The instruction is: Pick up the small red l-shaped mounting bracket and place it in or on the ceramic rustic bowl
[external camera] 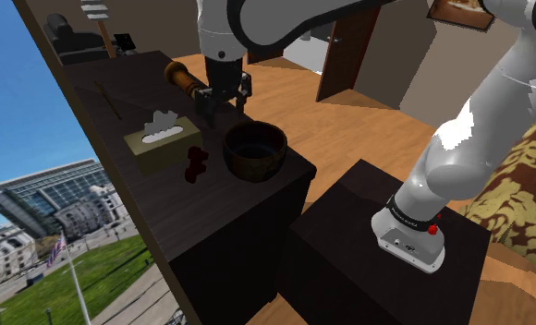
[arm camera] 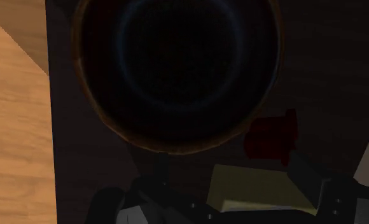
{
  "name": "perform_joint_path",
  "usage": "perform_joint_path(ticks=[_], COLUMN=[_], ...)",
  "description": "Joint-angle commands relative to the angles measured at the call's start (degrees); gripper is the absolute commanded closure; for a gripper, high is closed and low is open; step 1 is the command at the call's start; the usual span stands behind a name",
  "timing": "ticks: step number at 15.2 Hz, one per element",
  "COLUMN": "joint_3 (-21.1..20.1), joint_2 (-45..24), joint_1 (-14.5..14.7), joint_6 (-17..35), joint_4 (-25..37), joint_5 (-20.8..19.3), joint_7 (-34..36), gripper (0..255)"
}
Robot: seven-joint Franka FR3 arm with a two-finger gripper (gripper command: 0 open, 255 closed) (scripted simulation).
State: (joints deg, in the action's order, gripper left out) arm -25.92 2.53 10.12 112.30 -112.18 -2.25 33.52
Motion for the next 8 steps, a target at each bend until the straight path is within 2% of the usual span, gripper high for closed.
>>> perform_joint_path(ticks=[1,8], joint_3=[-1.1,-3.2], joint_2=[-3.9,-18.8], joint_1=[0.9,6.1], joint_6=[0.4,-0.7], joint_4=[2.7,15.5], joint_5=[-1.3,-7.1], joint_7=[2.1,9.1], gripper=[0,0])
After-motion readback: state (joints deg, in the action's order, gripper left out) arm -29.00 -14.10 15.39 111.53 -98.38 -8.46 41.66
